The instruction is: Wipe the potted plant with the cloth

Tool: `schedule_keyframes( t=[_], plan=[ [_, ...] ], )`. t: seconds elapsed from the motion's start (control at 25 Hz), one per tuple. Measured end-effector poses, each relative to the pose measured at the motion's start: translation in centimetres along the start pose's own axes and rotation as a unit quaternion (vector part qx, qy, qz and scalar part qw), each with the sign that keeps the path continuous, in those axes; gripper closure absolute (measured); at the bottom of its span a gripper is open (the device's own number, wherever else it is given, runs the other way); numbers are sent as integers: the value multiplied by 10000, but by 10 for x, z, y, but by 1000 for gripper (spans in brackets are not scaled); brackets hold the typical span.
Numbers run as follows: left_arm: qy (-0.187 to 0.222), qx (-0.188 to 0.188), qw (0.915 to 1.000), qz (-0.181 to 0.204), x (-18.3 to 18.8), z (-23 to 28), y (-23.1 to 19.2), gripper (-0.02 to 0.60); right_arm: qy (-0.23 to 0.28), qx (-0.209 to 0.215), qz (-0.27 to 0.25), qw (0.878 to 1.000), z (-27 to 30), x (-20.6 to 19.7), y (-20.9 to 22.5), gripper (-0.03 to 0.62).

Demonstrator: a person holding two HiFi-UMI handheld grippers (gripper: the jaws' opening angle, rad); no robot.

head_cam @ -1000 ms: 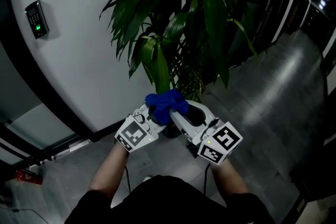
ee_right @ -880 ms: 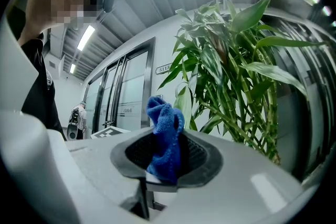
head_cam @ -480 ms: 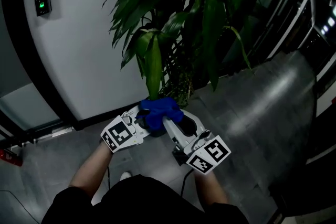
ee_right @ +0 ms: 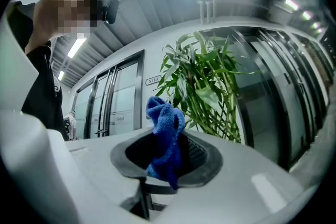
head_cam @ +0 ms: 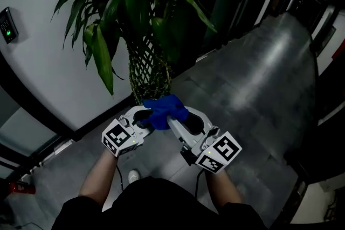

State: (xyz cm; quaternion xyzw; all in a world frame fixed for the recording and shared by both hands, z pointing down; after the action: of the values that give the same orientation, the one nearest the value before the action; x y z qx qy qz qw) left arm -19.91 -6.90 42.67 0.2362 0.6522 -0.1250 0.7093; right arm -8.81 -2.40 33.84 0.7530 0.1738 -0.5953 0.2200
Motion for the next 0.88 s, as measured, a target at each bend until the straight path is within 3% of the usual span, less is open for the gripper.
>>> schedule_keyframes(
  t=[0.2,0.24,0.48,0.6,0.88],
  plan=[
    [78,-97,9999,-59,9,28,20,467,13,-371,-94,9993,-51,9,10,485],
    [53,-93,9999,-87,8,30,24,493,14,-414,-102,9991,-58,9,11,485],
    [92,-5,9994,-341,1,37,32,497,83,-534,-24,9985,-80,7,20,485],
    [57,113,9991,-404,-1,44,23,553,208,-528,-62,9984,-80,14,30,485],
    [-26,574,9982,-180,7,69,-35,560,782,-151,-710,9943,-46,84,56,485]
  ],
)
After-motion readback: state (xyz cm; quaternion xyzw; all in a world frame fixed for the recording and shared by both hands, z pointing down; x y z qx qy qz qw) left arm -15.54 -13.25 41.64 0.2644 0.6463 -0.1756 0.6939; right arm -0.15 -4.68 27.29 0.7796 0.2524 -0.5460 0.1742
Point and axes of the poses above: the fingertips, and each gripper's own axes: z forward along the fingers, y to its right, x out of its top, the point moved 5 cm from there along -z, backward along the fingers, and after that the axes turned 2 degrees about x, right-handed, at the moved point
